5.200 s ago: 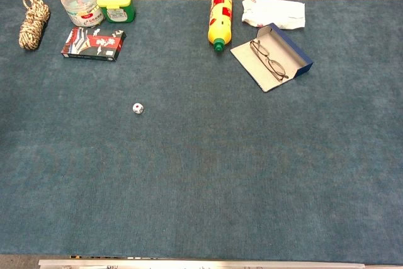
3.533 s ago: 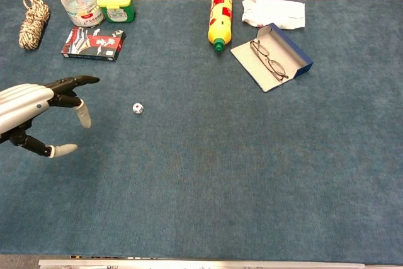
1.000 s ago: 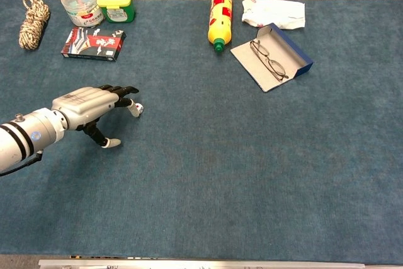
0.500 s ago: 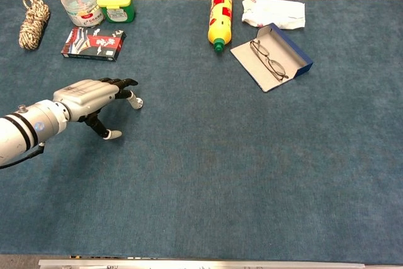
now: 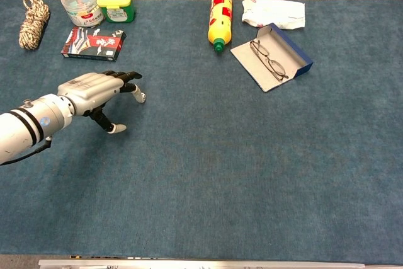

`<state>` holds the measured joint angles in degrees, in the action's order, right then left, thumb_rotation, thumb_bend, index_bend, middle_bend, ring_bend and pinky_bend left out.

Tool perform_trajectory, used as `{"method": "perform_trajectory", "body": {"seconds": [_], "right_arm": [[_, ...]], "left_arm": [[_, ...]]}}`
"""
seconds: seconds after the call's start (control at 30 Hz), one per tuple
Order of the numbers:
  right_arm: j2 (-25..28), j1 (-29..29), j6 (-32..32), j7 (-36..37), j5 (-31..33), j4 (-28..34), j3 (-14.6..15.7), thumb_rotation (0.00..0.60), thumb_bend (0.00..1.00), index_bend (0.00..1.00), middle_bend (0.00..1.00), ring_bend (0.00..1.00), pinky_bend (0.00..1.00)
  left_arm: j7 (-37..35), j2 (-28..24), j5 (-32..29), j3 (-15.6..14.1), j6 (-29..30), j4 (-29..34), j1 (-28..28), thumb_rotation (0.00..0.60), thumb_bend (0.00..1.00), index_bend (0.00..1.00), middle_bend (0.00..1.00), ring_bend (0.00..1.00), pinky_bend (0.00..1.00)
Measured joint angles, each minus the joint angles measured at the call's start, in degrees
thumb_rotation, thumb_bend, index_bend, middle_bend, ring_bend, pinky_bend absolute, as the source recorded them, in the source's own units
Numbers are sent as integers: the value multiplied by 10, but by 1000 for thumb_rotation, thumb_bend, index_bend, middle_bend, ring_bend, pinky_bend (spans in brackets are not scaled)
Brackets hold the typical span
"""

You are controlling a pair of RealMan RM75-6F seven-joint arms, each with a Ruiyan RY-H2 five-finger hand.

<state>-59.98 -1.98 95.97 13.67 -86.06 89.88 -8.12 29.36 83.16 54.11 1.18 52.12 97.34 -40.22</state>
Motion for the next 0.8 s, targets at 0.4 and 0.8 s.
{"method": "perform_trajectory", "body": {"seconds": [0.4, 0.8], "right_arm": [[0, -1, 2, 1, -1, 0, 0, 600, 62, 379, 343, 209, 349], [0, 0, -1, 2, 1, -1, 0, 600, 62, 379, 343, 209, 349]], "left_arm": [[5, 2, -10, -8, -2, 5, -8, 600, 246, 254, 0, 0, 0], [13, 14, -34, -7, -5, -17, -21, 600, 246, 254, 0, 0, 0]]}}
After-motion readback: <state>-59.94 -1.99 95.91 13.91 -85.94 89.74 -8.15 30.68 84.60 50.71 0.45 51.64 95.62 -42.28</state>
